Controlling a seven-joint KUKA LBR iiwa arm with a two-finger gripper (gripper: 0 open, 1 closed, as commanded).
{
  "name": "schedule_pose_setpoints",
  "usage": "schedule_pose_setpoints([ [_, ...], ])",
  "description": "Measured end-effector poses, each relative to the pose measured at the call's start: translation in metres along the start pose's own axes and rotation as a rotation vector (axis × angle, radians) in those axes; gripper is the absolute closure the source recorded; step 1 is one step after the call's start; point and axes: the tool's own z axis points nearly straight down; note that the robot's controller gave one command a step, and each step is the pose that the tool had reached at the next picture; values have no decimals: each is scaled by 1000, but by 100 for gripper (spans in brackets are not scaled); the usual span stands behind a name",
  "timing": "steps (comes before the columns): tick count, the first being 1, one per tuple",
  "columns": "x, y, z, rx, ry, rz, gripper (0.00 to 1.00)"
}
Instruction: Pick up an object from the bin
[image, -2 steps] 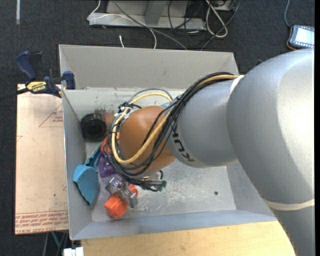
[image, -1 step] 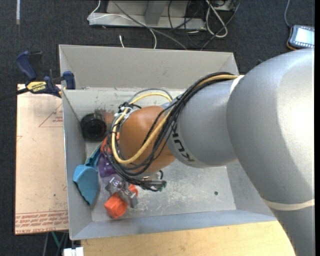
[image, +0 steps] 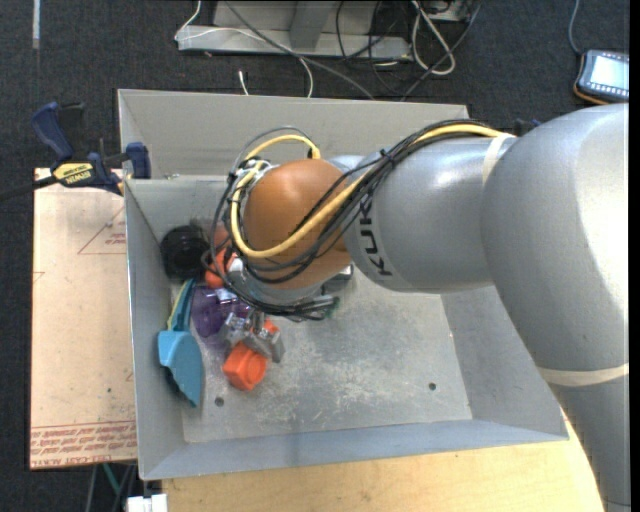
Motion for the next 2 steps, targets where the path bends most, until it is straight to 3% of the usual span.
schedule_pose_setpoints([
  [1,-2,25,-77,-5,8,146,100],
  [2,-24,-50,-34,3,4,45,100],
])
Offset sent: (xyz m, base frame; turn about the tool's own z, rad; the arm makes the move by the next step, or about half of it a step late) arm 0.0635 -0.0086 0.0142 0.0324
